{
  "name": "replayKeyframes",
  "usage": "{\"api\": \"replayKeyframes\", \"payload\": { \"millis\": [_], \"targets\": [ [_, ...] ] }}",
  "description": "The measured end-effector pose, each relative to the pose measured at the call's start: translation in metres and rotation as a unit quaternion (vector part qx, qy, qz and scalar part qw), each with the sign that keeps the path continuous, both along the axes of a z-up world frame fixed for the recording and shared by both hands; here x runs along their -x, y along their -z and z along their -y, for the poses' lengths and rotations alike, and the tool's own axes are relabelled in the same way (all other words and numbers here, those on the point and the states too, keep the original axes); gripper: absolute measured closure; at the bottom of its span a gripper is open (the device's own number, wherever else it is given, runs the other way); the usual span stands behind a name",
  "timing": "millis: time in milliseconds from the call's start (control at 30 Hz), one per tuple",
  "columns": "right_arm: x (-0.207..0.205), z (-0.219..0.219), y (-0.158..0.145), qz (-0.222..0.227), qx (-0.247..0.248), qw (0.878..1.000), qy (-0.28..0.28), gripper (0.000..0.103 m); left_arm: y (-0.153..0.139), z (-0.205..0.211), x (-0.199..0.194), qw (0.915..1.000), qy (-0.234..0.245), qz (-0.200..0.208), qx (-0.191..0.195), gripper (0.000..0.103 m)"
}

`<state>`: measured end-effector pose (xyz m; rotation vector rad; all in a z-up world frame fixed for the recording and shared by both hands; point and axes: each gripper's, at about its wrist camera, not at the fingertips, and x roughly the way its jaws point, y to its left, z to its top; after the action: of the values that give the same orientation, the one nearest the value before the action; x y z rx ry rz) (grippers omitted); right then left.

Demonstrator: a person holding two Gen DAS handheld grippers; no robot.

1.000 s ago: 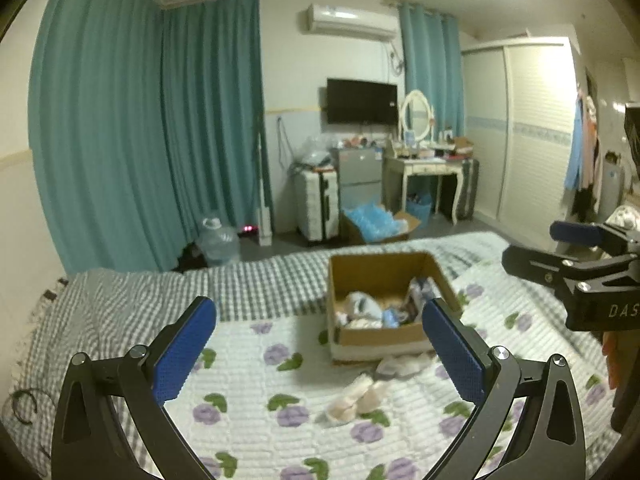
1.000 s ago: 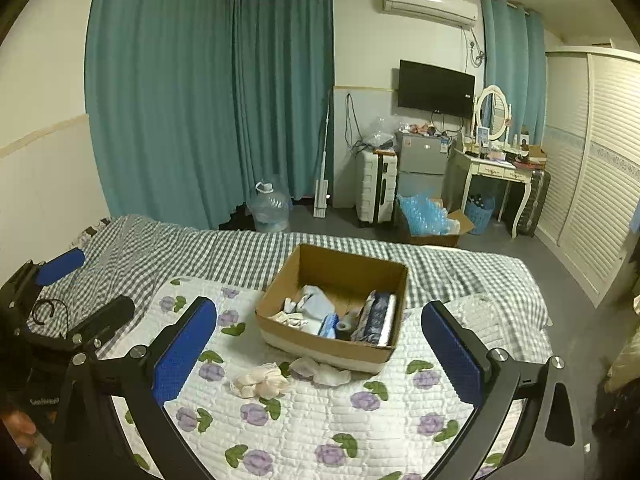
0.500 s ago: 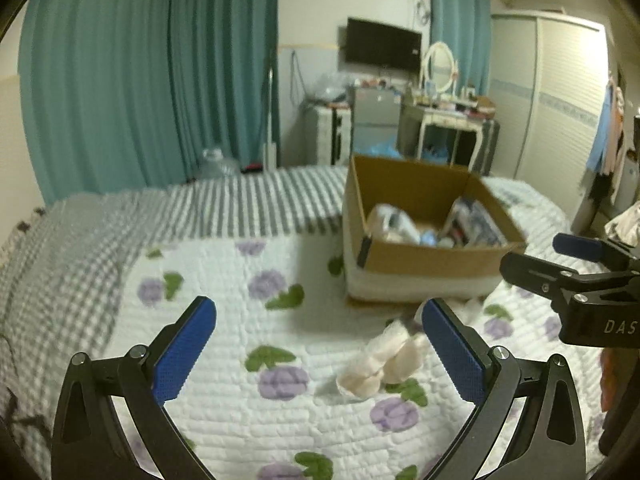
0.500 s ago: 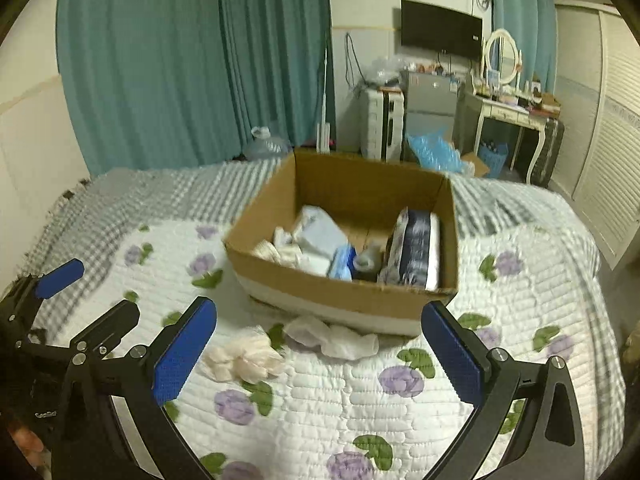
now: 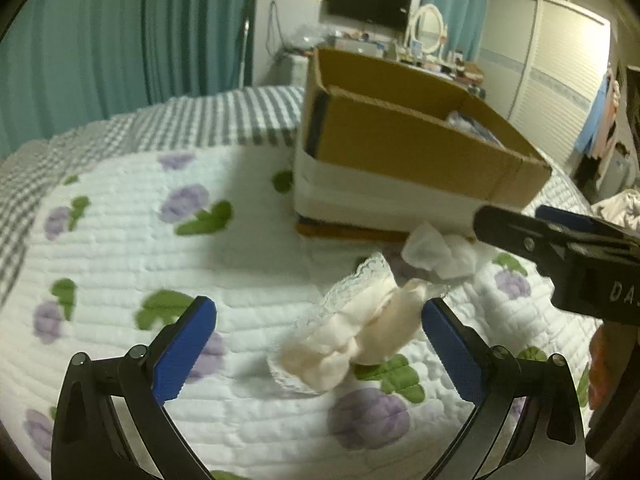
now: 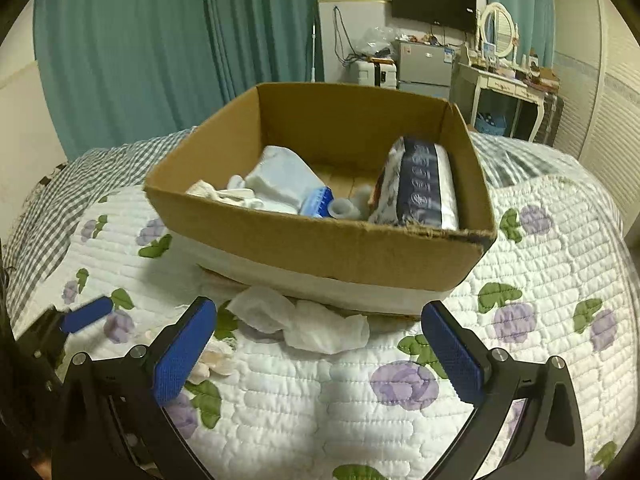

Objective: Organize soft objects
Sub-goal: 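Grasp the cream lace cloth with the left tool while the right grasps the white cloth, then carry both cloths into the box and open both tools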

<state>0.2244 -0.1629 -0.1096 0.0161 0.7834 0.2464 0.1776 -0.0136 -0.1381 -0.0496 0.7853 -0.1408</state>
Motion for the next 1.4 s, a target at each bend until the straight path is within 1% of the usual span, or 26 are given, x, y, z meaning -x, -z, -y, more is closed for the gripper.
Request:
{"api": "replayKeyframes", "payload": {
  "millis": [167, 200, 267, 300, 367, 433, 533, 600, 667, 700, 733, 800, 833, 900, 967, 1100, 1200, 1267, 1400],
  "targets": [
    [-0.009, 0.000, 0.011, -0.014, -0.003, 1.000, 0.000, 0.001, 0.016, 0.015, -0.004, 0.9990, 0.033, -0.029, 0.002, 0.000],
    [-0.010, -0.001, 0.012, -0.015, -0.004, 1.000, 0.000, 0.001, 0.018, 0.017, -0.003, 0.9988, 0.038, -0.030, 0.002, 0.003],
    [-0.012, 0.000, 0.015, -0.019, -0.007, 1.000, 0.000, 0.003, 0.021, 0.021, -0.002, 0.9983, 0.044, -0.036, -0.003, 0.027],
    [-0.013, 0.001, 0.017, -0.020, -0.009, 1.000, 0.000, 0.004, 0.022, 0.022, -0.002, 0.9980, 0.048, -0.041, -0.005, 0.032],
    [-0.012, 0.000, 0.019, -0.017, -0.012, 1.000, -0.003, 0.004, 0.020, 0.022, 0.000, 0.9975, 0.057, -0.040, -0.013, 0.051],
    [-0.012, -0.001, 0.021, -0.016, -0.011, 1.000, -0.009, 0.004, 0.016, 0.018, 0.001, 0.9971, 0.063, -0.037, -0.024, 0.061],
    [-0.014, -0.007, 0.027, -0.019, -0.010, 1.000, -0.020, 0.007, 0.008, 0.006, 0.001, 0.9980, 0.051, -0.036, -0.014, 0.062],
    [-0.018, -0.014, 0.033, -0.023, -0.002, 0.999, -0.029, 0.012, 0.003, -0.001, 0.001, 0.9986, 0.043, -0.032, -0.004, 0.062],
    [-0.022, -0.021, 0.039, -0.030, 0.010, 0.999, -0.036, 0.022, 0.000, -0.006, 0.000, 0.9990, 0.034, -0.028, -0.002, 0.062],
    [-0.024, -0.024, 0.042, -0.035, 0.016, 0.999, -0.036, 0.024, -0.002, -0.008, -0.001, 0.9991, 0.033, -0.027, 0.000, 0.062],
    [-0.026, -0.025, 0.046, -0.040, 0.018, 0.998, -0.035, 0.028, -0.004, -0.009, -0.001, 0.9992, 0.031, -0.026, 0.002, 0.062],
    [-0.029, -0.026, 0.052, -0.053, 0.019, 0.998, -0.034, 0.052, -0.006, -0.010, -0.003, 0.9992, 0.030, -0.025, 0.005, 0.062],
    [-0.030, -0.026, 0.055, -0.060, 0.026, 0.997, -0.030, 0.063, -0.006, -0.009, -0.004, 0.9992, 0.031, -0.026, 0.005, 0.062],
    [-0.028, -0.022, 0.056, -0.061, 0.019, 0.997, -0.030, 0.064, -0.008, -0.006, -0.004, 0.9989, 0.037, -0.029, 0.004, 0.062],
    [-0.023, -0.020, 0.052, -0.054, 0.024, 0.998, -0.029, 0.066, -0.010, 0.001, 0.001, 0.9985, 0.043, -0.034, -0.003, 0.062],
    [-0.007, -0.009, 0.029, -0.038, 0.026, 0.998, -0.038, 0.067, -0.020, 0.009, 0.007, 0.9981, 0.047, -0.038, -0.012, 0.062],
    [0.008, 0.003, 0.000, -0.018, 0.032, 0.998, -0.048, 0.067, -0.037, 0.013, 0.013, 0.9982, 0.051, -0.032, -0.009, 0.062],
    [0.019, 0.014, -0.026, 0.000, 0.038, 0.998, -0.052, 0.067, -0.058, 0.017, 0.020, 0.9984, 0.051, -0.018, -0.017, 0.062],
    [0.039, 0.031, -0.076, 0.028, 0.041, 0.997, -0.055, 0.067, -0.100, 0.025, 0.032, 0.9982, 0.055, 0.012, -0.020, 0.062]
  ]
}}
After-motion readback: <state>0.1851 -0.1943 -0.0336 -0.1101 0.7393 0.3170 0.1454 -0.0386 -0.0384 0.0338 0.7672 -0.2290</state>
